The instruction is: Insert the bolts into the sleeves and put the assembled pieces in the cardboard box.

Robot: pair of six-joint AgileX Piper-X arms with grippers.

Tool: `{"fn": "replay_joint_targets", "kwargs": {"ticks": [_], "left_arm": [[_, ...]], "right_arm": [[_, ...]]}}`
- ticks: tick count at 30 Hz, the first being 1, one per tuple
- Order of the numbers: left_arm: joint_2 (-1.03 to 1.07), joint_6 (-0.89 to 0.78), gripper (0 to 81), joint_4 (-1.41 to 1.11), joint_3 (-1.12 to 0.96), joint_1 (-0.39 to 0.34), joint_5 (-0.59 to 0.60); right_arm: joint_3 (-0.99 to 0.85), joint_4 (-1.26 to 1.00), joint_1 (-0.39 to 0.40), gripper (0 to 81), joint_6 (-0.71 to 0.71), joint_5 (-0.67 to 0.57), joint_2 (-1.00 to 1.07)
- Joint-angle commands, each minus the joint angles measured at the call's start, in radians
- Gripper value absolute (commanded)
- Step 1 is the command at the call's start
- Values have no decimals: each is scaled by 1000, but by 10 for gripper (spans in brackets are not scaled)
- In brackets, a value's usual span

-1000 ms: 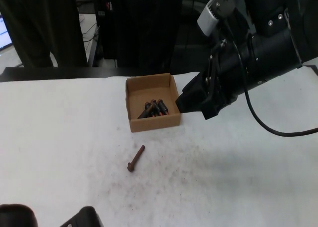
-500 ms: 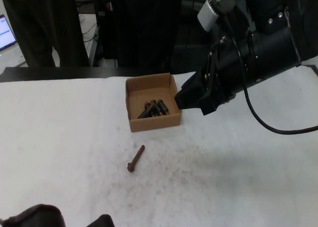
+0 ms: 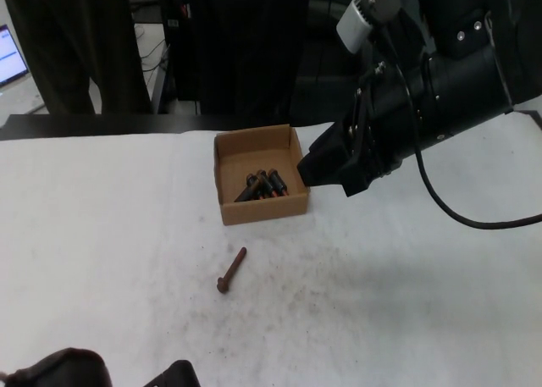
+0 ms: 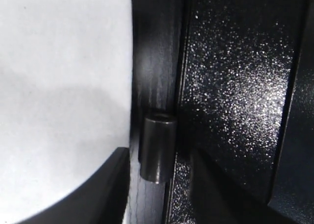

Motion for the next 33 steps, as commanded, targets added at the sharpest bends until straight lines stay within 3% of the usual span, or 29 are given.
{"fn": "replay_joint_targets", "kwargs": {"ticks": [1, 8, 15, 27, 29, 33], "left_arm": [[0, 10, 270, -3, -1, -3, 9], [0, 10, 235, -3, -1, -3, 60], [0, 10, 319, -3, -1, -3, 82], [0, 14, 319, -35, 79, -10, 82], [0, 6, 249, -49, 73, -11, 82], [0, 21, 7, -47, 72, -11, 80]], "right_arm": [[-12, -19, 2, 344, 0, -16, -2], [-17, -24, 2, 342, 0, -16, -2], [-17, -27, 2, 342, 0, -33, -2], [-17, -27, -1, 342, 9, -34, -2], [-17, -27, -1, 342, 9, -34, -2], [-17, -27, -1, 342, 9, -34, -2]]}}
